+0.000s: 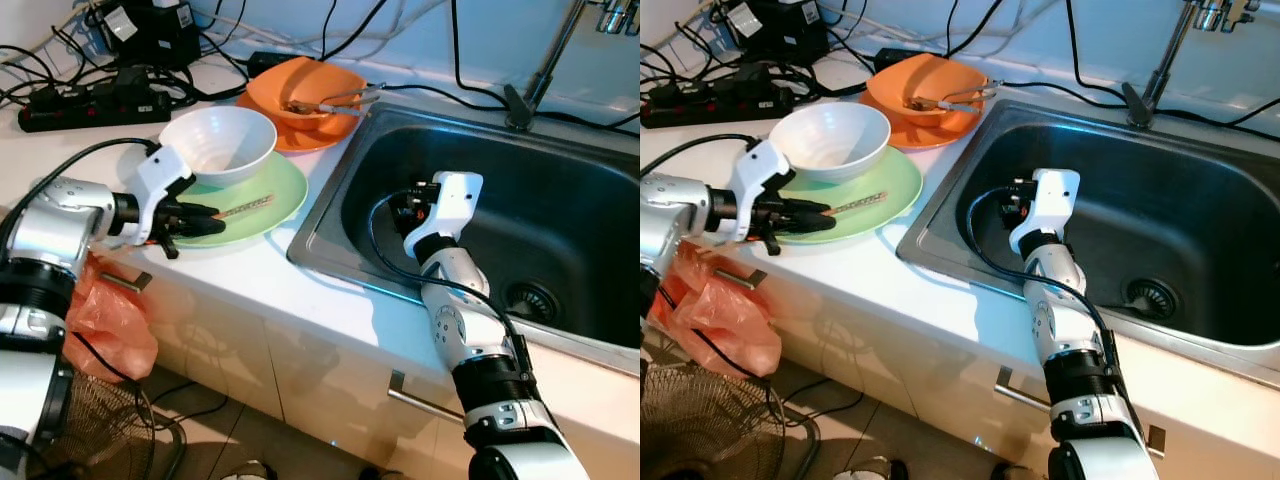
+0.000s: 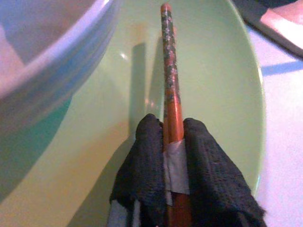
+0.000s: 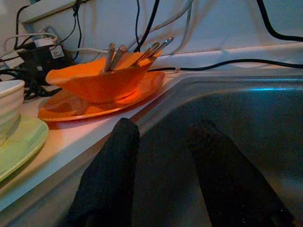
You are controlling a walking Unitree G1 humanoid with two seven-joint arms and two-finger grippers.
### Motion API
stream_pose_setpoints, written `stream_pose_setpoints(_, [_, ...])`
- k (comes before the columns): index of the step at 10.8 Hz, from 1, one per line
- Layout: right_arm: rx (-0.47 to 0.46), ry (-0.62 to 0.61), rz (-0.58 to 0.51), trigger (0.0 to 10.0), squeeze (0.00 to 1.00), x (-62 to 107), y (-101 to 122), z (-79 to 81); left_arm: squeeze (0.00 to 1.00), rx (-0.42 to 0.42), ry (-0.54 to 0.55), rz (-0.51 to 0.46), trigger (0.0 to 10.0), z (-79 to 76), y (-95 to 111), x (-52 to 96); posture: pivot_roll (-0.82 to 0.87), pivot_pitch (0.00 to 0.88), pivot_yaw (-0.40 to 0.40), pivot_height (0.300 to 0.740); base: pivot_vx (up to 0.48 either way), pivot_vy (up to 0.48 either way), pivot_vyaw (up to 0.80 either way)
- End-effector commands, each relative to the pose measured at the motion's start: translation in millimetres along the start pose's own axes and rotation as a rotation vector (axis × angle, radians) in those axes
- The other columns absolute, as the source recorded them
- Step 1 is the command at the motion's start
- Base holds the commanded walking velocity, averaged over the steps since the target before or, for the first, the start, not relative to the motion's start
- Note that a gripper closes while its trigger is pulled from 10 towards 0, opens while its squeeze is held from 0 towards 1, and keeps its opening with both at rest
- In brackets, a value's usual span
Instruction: Kitchen organization
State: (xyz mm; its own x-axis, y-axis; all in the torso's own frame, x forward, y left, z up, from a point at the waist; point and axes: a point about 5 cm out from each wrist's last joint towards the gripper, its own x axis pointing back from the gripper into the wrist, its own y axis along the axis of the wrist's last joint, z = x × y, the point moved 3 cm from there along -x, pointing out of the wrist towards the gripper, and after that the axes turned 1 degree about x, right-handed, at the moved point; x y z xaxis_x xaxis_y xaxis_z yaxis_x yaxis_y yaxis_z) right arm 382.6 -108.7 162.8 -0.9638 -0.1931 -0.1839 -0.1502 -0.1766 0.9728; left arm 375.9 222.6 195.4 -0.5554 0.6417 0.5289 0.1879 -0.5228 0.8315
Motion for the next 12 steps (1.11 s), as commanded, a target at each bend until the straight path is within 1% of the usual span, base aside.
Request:
stream_pose_setpoints(1, [-0.016, -0.022, 0.078, 10.0, 0.00, 7.4, -20, -4.2, 0.00, 0.008, -0.014, 0.015, 0.0, -5.6, -6, -4.8, 0.09, 0.088, 0.037, 0.740, 0.000, 0.000, 0.00])
stream_pose_setpoints(2, [-0.017, -0.022, 0.078, 10.0, 0.00, 7.4, -20, -4.4, 0.00, -0.014, -0.005, -0.030, 0.0, -7.3, 3, -4.9, 0.09, 0.085, 0.033, 0.740, 0.000, 0.000, 0.00])
stream_pose_setpoints(3, [-0.018, -0.021, 0.078, 10.0, 0.00, 7.3, -20, -4.2, 0.00, -0.016, -0.004, -0.052, 0.0, -8.5, 7, -5.0, 0.09, 0.084, 0.032, 0.740, 0.000, 0.000, 0.00])
stream_pose_setpoints(4, [-0.018, -0.017, 0.079, 10.0, 0.00, 6.9, -21, -2.7, 0.00, -0.020, -0.007, -0.089, 0.0, -12.8, 12, -5.6, 0.09, 0.083, 0.031, 0.740, 0.000, 0.000, 0.00])
stream_pose_setpoints(5, [-0.017, -0.016, 0.079, 10.0, 0.00, 7.0, -21, -2.8, 0.00, -0.015, 0.005, -0.122, 0.0, -14.9, 16, -6.3, 0.09, 0.081, 0.030, 0.740, 0.000, 0.000, 0.00])
stream_pose_setpoints(7, [-0.017, -0.018, 0.079, 10.0, 0.00, 6.9, -20, -3.4, 0.00, -0.033, 0.045, -0.213, 0.1, -20.0, 32, -8.3, 0.09, 0.083, 0.026, 0.740, 0.000, 0.000, 0.00])
stream_pose_setpoints(8, [-0.017, -0.017, 0.080, 10.0, 0.00, 7.1, -20, -3.5, 0.00, -0.046, 0.081, -0.287, 10.0, -23.9, 46, -8.1, 0.09, 0.083, 0.024, 0.740, 0.000, 0.000, 0.00])
stream_pose_setpoints(9, [-0.016, -0.018, 0.080, 10.0, 0.00, 7.2, -20, -4.0, 0.00, -0.043, 0.114, -0.338, 10.0, -24.3, 57, -6.2, 0.08, 0.084, 0.023, 0.740, 0.000, 0.000, 0.00])
stream_pose_setpoints(10, [-0.015, -0.019, 0.080, 10.0, 0.00, 7.3, -20, -4.8, 0.00, -0.023, 0.187, -0.444, 10.0, -23.3, 77, -2.0, 0.08, 0.085, 0.018, 0.740, 0.000, 0.000, 0.00])
stream_pose_setpoints(11, [-0.014, -0.019, 0.082, 10.0, 0.00, 7.5, -20, -5.6, 0.00, -0.007, 0.225, -0.551, 10.0, -28.3, 97, -0.3, 0.08, 0.085, 0.012, 0.740, 0.000, 0.000, 0.00])
stream_pose_setpoints(12, [-0.013, -0.018, 0.084, 10.0, 0.00, 7.2, -20, -6.1, 0.00, -0.006, 0.233, -0.634, 10.0, -36.0, 113, 0.0, 0.08, 0.084, 0.010, 0.740, 0.000, 0.000, 0.00])
